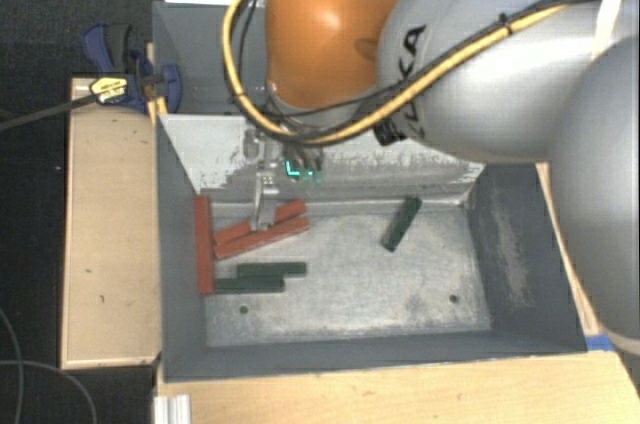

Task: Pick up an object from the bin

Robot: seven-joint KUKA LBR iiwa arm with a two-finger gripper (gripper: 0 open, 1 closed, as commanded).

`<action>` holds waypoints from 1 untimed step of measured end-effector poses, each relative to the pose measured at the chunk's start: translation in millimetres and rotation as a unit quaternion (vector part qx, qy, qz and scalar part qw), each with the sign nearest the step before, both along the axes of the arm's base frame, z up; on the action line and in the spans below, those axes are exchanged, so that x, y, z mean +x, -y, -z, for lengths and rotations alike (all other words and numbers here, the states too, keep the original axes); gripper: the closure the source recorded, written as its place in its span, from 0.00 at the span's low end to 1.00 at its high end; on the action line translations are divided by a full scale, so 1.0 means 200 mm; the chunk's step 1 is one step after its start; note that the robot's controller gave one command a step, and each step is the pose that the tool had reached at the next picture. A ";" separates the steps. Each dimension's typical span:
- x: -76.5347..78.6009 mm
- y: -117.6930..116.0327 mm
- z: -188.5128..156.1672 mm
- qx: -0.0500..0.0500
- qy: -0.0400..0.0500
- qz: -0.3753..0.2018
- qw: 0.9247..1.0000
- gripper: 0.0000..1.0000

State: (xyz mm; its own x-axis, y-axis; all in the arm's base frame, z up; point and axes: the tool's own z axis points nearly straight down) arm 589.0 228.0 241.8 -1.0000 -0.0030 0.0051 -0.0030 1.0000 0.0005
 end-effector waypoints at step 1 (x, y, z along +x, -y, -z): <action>0.01 0.27 0.86 0.001 0.002 -0.312 0.950 0.00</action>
Offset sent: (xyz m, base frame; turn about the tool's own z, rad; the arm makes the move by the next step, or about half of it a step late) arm 0.0013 -0.0532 -0.1718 -0.6369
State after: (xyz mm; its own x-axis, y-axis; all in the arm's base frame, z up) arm 590.6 174.7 69.3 -0.8032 -0.5957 -0.0003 -0.5957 0.8032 0.0013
